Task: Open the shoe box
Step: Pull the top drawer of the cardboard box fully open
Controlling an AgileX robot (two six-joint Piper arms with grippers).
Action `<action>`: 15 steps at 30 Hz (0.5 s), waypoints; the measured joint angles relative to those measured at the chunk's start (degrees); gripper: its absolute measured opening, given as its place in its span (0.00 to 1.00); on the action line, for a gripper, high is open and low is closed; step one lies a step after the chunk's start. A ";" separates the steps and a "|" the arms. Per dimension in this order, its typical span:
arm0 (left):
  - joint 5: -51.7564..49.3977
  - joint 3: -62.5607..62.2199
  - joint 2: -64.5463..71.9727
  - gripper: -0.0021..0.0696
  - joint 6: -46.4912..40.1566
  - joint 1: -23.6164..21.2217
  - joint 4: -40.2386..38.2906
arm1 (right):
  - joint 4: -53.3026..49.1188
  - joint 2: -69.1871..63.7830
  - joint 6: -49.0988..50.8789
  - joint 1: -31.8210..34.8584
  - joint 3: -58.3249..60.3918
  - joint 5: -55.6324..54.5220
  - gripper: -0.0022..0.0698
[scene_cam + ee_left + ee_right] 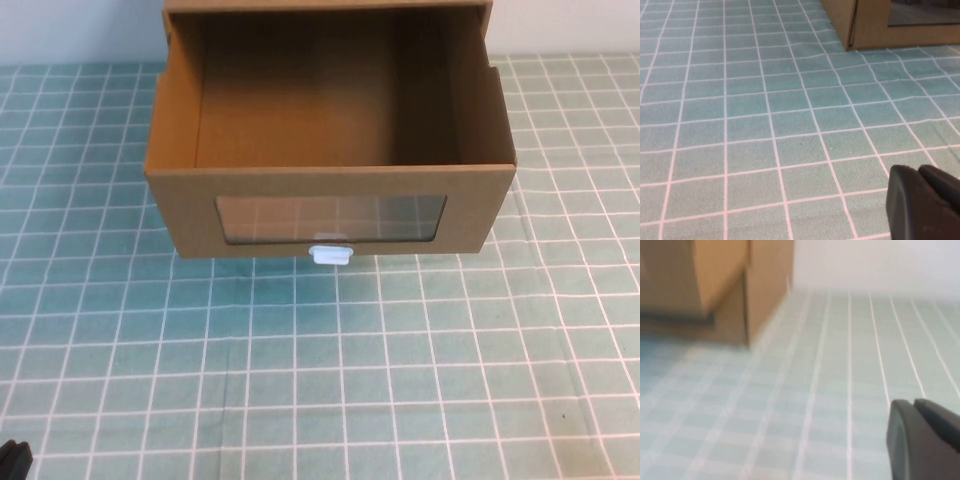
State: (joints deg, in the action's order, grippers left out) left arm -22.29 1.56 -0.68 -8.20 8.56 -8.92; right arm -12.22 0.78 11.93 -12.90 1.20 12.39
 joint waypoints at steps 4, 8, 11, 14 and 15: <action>0.00 0.00 0.00 0.02 0.00 0.00 0.00 | -1.43 0.00 0.10 0.08 0.11 7.14 0.01; 0.00 0.00 0.00 0.02 0.00 0.00 0.00 | -0.21 0.00 1.76 0.08 0.11 10.87 0.01; 0.00 0.00 0.00 0.02 0.00 0.00 0.00 | 0.30 0.00 2.64 0.08 0.11 11.32 0.01; 0.00 0.00 0.00 0.02 0.00 0.00 0.12 | 1.00 0.00 2.89 0.08 0.11 11.54 0.01; 0.00 0.00 0.00 0.02 0.00 0.00 0.10 | 1.54 0.00 2.89 0.08 0.11 11.54 0.01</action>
State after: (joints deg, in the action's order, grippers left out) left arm -22.29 1.56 -0.68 -8.20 8.56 -8.82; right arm -10.68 0.78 14.82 -12.81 1.31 23.93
